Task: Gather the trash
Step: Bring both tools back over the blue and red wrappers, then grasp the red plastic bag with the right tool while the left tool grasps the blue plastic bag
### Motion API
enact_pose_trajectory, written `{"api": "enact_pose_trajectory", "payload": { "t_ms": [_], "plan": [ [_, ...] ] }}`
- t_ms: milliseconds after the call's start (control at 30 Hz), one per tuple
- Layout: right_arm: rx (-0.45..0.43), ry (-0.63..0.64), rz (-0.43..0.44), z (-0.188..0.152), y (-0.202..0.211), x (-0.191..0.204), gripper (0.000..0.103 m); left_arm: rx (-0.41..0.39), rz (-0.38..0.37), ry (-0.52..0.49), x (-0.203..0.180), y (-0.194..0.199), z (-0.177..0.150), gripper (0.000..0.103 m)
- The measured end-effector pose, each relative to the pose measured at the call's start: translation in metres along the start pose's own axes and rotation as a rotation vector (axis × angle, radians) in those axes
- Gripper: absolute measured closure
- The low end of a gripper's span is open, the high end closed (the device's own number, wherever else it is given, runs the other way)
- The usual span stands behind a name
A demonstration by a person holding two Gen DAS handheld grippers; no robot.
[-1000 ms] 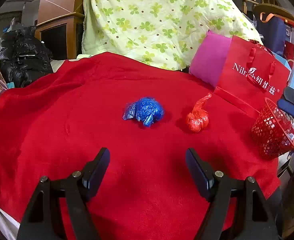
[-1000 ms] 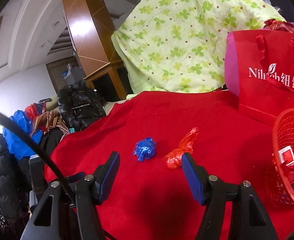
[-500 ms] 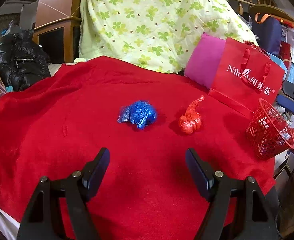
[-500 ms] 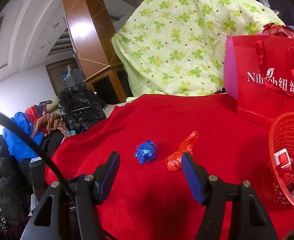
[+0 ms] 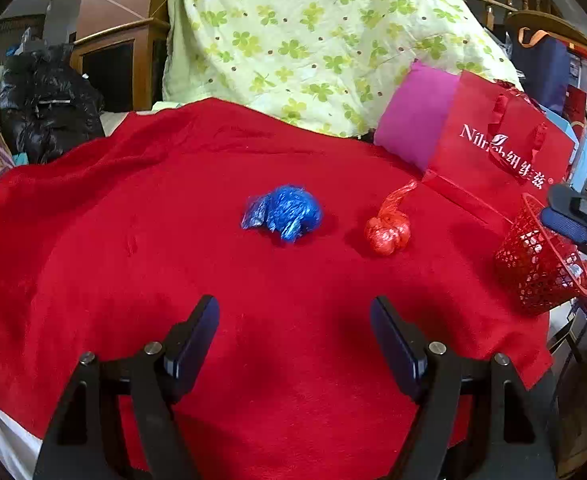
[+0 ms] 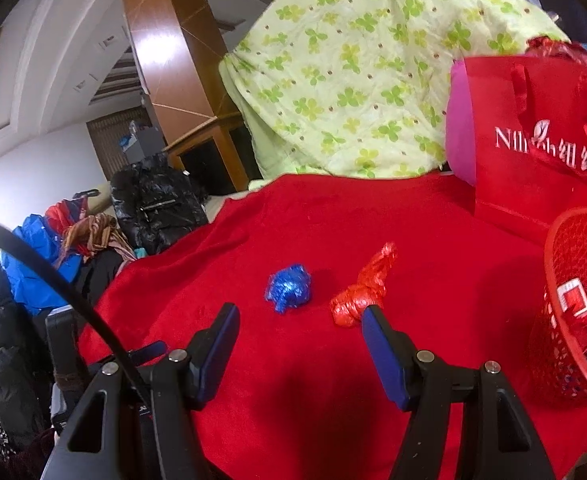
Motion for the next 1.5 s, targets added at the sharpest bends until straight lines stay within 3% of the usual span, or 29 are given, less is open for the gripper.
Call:
{"api": "enact_pose_trajectory", "payload": {
  "t_ms": [467, 833, 967, 1133, 1400, 1500],
  "plan": [
    [0.196, -0.200, -0.027, 0.003, -0.114, -0.054, 0.036, 0.057, 0.052, 0.082, 0.033, -0.036, 0.006, 0.025],
    [0.373, -0.447, -0.161, -0.017, -0.215, -0.099, 0.038, 0.048, 0.096, 0.076, 0.051, -0.058, 0.036, 0.025],
    [0.407, -0.458, -0.162, -0.020, -0.241, -0.098, 0.053, 0.041, 0.097, 0.054, 0.051, -0.076, 0.060, 0.025],
    [0.379, -0.362, -0.157, -0.014, -0.243, -0.084, 0.059, 0.070, 0.044, 0.070, 0.041, -0.106, 0.084, 0.025],
    [0.296, -0.320, -0.132, -0.018, -0.191, -0.101, 0.059, 0.141, -0.025, 0.126, 0.004, -0.164, 0.103, 0.025],
    [0.277, -0.310, -0.133, -0.023, -0.170, -0.109, 0.059, 0.191, -0.019, 0.163, -0.004, -0.188, 0.101, 0.025]
  ]
}}
Point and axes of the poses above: each gripper's, at about its wrist camera, not at the fingertips, and y roughly against the way its jaws point, x to its left, z to its top, the point moved 4 cm from there along -y, roughly the way its jaws point, and after that the axes turned 4 degrees about y, right-handed, at the moved point
